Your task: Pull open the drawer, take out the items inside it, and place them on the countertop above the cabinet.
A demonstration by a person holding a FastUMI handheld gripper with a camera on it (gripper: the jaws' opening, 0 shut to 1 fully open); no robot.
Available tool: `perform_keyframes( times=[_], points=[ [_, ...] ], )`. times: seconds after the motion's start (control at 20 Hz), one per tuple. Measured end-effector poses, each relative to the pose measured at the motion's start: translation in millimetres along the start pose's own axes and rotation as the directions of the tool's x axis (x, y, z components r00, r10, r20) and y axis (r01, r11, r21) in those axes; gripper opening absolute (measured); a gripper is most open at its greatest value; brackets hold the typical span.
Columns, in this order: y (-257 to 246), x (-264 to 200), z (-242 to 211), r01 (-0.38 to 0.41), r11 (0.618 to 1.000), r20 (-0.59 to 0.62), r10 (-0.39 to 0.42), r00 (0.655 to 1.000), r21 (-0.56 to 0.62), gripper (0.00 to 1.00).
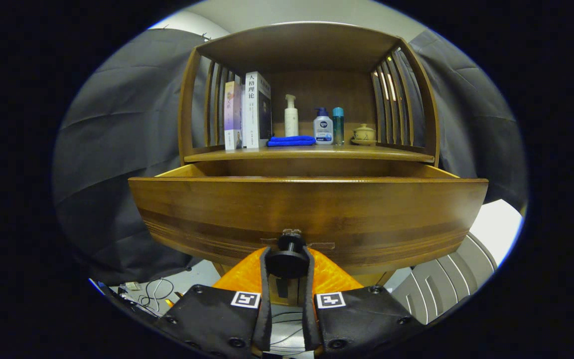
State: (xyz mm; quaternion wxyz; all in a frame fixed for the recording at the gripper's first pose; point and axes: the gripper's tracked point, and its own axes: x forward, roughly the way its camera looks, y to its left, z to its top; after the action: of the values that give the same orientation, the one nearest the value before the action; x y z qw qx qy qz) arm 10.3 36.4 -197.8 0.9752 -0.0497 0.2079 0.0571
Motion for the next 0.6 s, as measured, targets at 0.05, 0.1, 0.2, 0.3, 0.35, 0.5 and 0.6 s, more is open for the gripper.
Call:
perform_keyframes(
  times=[0.05, 0.1, 0.2, 0.3, 0.35, 0.5, 0.6],
  points=[
    [0.1, -7.5, 2.4, -0.001, 1.000, 0.005, 0.001, 1.000, -0.004, 0.27],
    [1.9, -10.0, -3.0, -0.004, 1.000, -0.002, 0.004, 1.000, -0.005, 0.27],
    [4.3, -17.2, -5.5, -0.014, 1.000, -0.004, 0.014, 1.000, -0.008, 0.27],
    [5.8, -25.3, -8.5, -0.025, 1.000, -0.006, 0.025, 1.000, -0.019, 0.27],
    [7.2, -28.3, -9.1, -0.032, 0.999, -0.006, 0.032, 0.999, -0.023, 0.27],
    [9.6, -36.0, -13.3, -0.047, 0.998, -0.021, 0.046, 0.999, -0.039, 0.27],
    [10.5, -40.7, -15.2, -0.051, 0.998, -0.027, 0.050, 0.998, -0.024, 0.27]
  ],
)
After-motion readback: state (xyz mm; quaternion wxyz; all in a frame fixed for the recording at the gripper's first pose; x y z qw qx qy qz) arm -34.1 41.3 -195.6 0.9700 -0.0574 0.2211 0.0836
